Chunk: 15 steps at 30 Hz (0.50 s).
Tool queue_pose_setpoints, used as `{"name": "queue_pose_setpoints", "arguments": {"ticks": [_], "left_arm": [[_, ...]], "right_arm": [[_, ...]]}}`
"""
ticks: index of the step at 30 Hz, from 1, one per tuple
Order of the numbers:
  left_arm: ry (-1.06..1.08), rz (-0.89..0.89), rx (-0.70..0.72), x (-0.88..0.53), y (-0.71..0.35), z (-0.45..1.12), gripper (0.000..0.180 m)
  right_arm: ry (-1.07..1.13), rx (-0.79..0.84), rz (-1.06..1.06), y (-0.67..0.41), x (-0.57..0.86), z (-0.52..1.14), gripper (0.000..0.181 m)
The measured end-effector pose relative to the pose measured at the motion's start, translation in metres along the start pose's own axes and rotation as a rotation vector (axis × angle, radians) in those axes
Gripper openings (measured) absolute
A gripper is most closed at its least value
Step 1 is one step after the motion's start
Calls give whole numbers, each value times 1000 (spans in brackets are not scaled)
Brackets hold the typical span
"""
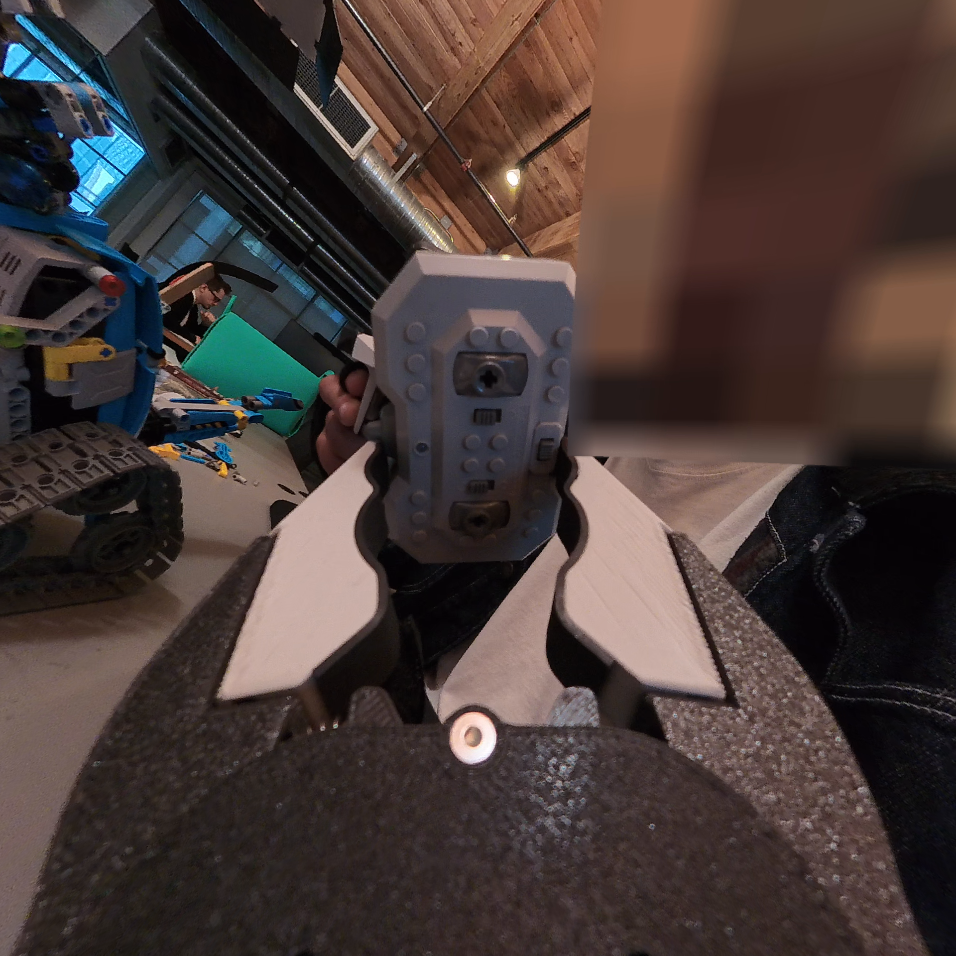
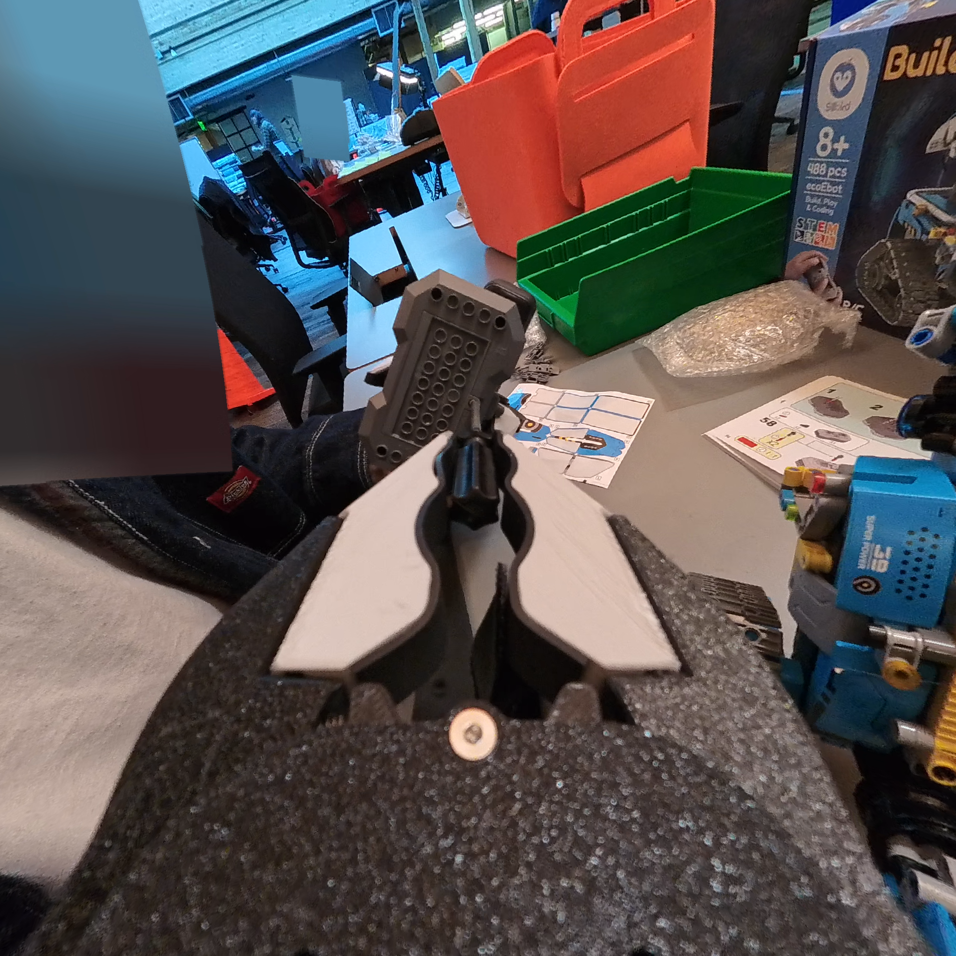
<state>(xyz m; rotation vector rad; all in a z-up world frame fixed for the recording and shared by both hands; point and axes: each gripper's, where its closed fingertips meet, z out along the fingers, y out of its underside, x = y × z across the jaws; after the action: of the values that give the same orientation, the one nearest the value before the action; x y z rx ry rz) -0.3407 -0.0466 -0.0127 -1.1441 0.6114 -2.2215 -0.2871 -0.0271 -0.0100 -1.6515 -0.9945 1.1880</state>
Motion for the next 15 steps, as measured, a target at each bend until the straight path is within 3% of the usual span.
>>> {"name": "queue_pose_setpoints", "arguments": {"ticks": [15], "left_arm": [[-83, 74, -26, -5, 3, 2, 63]], "right_arm": [[-3, 30, 123, 2, 2, 0, 12]]}}
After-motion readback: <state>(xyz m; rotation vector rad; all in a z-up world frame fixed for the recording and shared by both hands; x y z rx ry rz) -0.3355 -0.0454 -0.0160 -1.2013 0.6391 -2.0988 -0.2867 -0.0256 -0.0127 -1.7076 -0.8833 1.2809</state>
